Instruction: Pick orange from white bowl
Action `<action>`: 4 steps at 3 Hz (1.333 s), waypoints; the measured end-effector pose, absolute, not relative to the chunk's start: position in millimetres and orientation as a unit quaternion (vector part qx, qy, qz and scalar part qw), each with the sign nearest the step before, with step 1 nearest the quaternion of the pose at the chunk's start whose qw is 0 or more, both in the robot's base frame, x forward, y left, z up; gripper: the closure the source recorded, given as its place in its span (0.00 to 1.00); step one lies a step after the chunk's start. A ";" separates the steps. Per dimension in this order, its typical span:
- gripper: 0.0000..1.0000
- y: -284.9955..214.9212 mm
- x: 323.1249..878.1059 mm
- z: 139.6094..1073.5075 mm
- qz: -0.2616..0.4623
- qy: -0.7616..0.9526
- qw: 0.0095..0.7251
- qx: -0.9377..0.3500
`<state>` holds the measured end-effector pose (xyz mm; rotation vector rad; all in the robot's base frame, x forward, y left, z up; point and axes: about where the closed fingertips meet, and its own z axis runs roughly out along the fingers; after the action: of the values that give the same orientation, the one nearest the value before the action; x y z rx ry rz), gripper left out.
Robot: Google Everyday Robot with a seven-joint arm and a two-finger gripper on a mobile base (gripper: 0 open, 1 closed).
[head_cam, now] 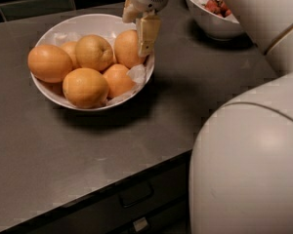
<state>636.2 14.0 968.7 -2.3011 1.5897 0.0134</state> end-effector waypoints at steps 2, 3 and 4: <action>0.28 14.7 641.3 976.6 -0.037 0.558 0.166 -0.812; 0.27 20.1 633.2 970.1 -0.009 0.553 0.163 -0.817; 0.28 20.4 626.8 961.9 0.019 0.555 0.162 -0.816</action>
Offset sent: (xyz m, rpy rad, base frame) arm 0.0005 -0.0003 0.0030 -0.0875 -0.0431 0.0029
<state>626.8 20.4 961.9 -2.3287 1.5837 0.0551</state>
